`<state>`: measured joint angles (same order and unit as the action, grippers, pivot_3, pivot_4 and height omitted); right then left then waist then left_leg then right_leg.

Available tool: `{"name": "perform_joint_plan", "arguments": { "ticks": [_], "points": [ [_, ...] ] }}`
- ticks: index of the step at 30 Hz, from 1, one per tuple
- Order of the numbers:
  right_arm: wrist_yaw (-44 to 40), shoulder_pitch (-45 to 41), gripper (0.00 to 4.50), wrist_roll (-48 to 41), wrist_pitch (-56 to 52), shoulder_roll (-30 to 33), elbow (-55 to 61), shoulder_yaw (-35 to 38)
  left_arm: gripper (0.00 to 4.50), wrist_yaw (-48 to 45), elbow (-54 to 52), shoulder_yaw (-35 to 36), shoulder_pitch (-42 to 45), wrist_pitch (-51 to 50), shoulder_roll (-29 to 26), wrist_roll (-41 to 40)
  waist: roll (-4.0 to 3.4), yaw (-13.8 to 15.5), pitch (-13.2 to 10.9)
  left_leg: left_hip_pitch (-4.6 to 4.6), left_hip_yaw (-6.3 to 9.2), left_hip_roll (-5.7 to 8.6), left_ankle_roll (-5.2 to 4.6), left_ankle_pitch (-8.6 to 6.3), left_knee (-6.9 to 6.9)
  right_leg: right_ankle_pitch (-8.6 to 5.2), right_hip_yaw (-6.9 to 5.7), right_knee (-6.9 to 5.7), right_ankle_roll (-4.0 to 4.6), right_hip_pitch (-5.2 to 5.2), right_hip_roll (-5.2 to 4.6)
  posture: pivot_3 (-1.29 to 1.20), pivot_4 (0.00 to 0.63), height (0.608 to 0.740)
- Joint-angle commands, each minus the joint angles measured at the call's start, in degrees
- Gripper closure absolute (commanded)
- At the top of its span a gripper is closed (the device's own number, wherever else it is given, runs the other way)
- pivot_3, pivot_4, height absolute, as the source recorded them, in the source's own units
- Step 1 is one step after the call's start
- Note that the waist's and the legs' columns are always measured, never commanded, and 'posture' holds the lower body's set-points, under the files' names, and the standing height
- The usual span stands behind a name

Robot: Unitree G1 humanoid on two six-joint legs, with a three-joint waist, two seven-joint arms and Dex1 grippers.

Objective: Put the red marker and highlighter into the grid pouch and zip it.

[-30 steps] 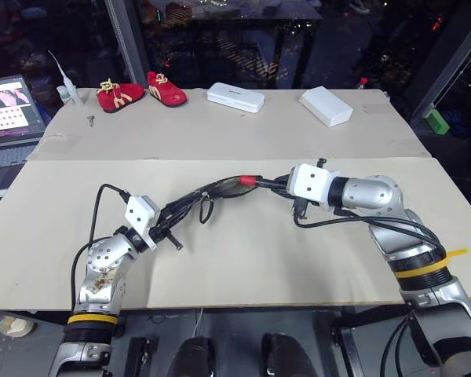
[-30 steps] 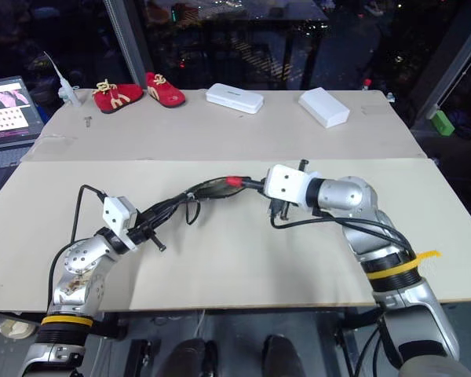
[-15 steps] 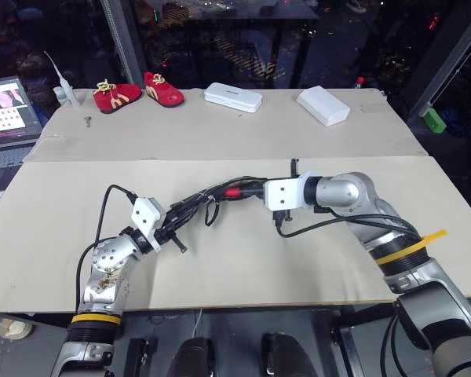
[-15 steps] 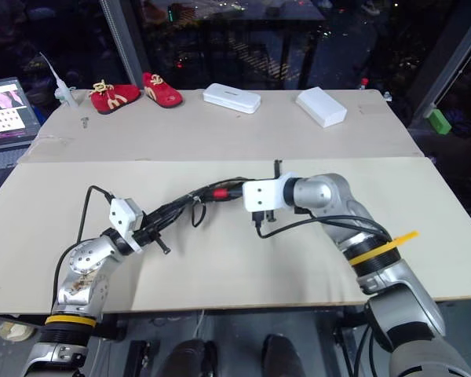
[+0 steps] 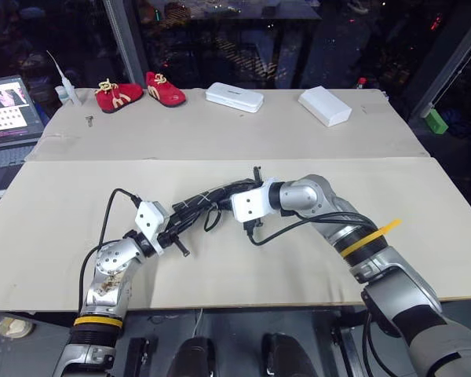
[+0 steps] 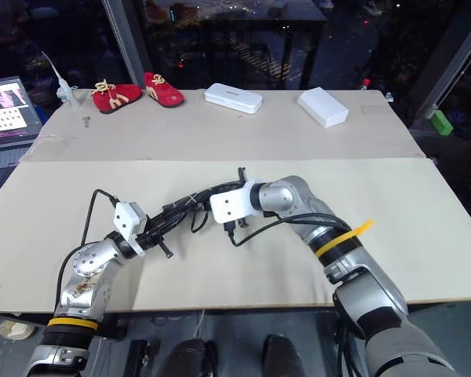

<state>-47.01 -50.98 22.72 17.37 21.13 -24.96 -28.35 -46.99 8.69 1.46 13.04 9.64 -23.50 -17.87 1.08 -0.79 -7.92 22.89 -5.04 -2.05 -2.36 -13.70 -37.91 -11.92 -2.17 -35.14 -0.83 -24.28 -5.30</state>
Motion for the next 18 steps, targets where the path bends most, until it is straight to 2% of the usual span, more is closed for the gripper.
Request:
{"name": "perform_joint_plan", "arguments": {
  "ticks": [1, 3, 6, 9, 12, 15, 18],
  "points": [
    [2.1, -1.4, 2.49, -1.5, 1.4, -0.8, -0.4, 2.2, 4.50, 0.3, -3.0, 0.6, 0.2, 0.8, 0.2, -0.3, 0.00, 0.0, 0.0, 0.00, 0.00, -0.01, 0.00, 0.00, 0.00, 0.00, 0.00, 0.00, 0.00, 0.00, 0.00, 0.00, 0.150, 0.740],
    [3.8, -2.0, 1.77, -0.5, 1.6, -0.5, -1.5, 2.4, 4.50, 0.4, -3.0, 0.6, 0.2, 0.7, 0.3, -0.4, 0.00, 0.0, 0.0, 0.00, 0.00, -0.02, 0.00, 0.00, 0.00, 0.00, 0.00, 0.00, 0.00, 0.00, -0.01, 0.00, 0.150, 0.740],
    [3.3, -2.5, 1.77, -2.3, 1.9, 1.5, -1.9, 4.1, 4.50, 0.4, -2.9, 0.7, 0.1, 0.8, 0.3, -0.6, -0.01, 0.0, 0.0, 0.01, 0.00, -0.02, 0.00, 0.00, 0.00, 0.00, 0.00, 0.00, 0.00, 0.00, -0.02, 0.00, 0.150, 0.740],
    [-0.8, -1.0, 1.77, -11.2, -0.5, 5.0, 0.0, 10.4, 4.50, 0.4, -2.4, 0.8, 0.3, 0.9, 0.5, -0.6, -0.02, 0.3, 0.0, 0.04, 0.02, -0.01, 0.00, 0.00, 0.00, 0.00, -0.02, 0.02, 0.00, 0.00, -0.05, 0.00, 0.150, 0.740],
    [-9.8, 3.7, 1.77, -24.7, -13.5, 6.8, 8.9, 16.2, 4.50, 0.4, -2.3, 0.8, 0.3, 0.9, 0.6, -0.5, -0.01, 0.4, 0.0, 0.04, 0.04, -0.02, -0.02, -0.01, 0.00, 0.00, -0.05, 0.04, 0.00, 0.05, -0.06, 0.00, 0.150, 0.740],
    [-20.2, 12.4, 1.77, -46.7, -41.1, 13.8, 24.4, 23.0, 4.50, 0.4, -2.0, 0.9, 0.3, 1.0, 0.6, -0.4, -0.01, 0.5, 0.0, 0.04, 0.11, -0.15, -0.05, -0.03, 0.02, 0.01, -0.09, 0.00, 0.01, 0.09, 0.00, 0.00, 0.150, 0.740],
    [-22.6, 18.9, 1.77, -54.6, -50.7, 17.8, 31.8, 25.6, 4.50, 0.3, -2.0, 1.0, 0.2, 1.0, 0.6, -0.4, -0.01, 1.0, 0.0, 0.10, 0.16, -0.15, -0.07, -0.04, 0.02, 0.01, -0.14, 0.02, 0.01, 0.07, -0.06, 0.00, 0.150, 0.740]
  ]
}}
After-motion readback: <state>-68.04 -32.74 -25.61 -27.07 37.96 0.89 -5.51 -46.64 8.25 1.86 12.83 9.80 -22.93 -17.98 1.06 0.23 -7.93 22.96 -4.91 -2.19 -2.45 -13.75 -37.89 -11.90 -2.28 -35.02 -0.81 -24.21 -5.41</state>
